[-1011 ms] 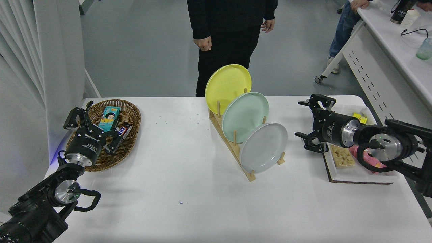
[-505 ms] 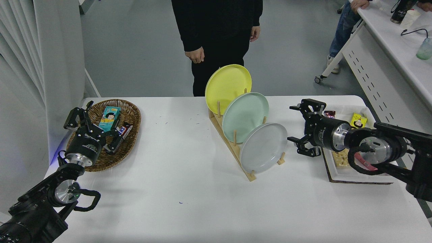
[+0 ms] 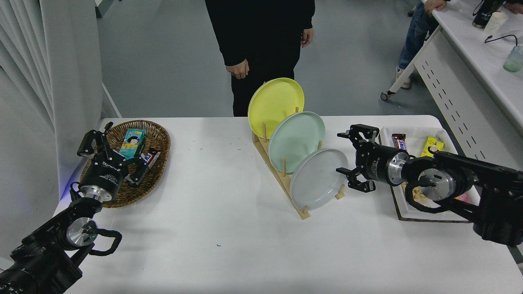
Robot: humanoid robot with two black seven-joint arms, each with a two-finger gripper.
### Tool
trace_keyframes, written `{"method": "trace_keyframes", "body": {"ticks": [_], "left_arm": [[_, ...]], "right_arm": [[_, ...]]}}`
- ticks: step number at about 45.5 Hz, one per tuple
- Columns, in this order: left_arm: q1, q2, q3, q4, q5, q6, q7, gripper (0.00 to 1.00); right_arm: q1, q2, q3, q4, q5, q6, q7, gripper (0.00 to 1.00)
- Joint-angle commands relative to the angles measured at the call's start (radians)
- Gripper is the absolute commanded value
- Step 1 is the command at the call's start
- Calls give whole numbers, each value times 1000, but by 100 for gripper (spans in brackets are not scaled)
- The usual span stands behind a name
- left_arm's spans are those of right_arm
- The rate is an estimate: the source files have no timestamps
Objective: Place the plate on the table
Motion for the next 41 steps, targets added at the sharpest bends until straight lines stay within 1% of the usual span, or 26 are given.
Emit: {"method": "trace_keyframes", "body": {"ticks": [1,7,19,26,29,41], "left_arm": [[0,0,0,-1,0,0,0,98],[0,0,0,1,0,0,0,98],[0,0,0,-1,0,0,0,98],[0,0,0,-1,0,0,0,98],[0,0,0,1,0,0,0,98],[0,0,0,-1,0,0,0,98]], "right_arm": [[1,29,4,-19,-8,0,-1,96],[1,44,4,-32,-8,0,-1,96],[4,58,4,-39,-8,-5,-1,87],[9,60,4,-39,-7,-5,-1,86],[11,60,4,-37,-8,-8,-1,83],[12,70,3,-37,-7,-12,-1,79]]}}
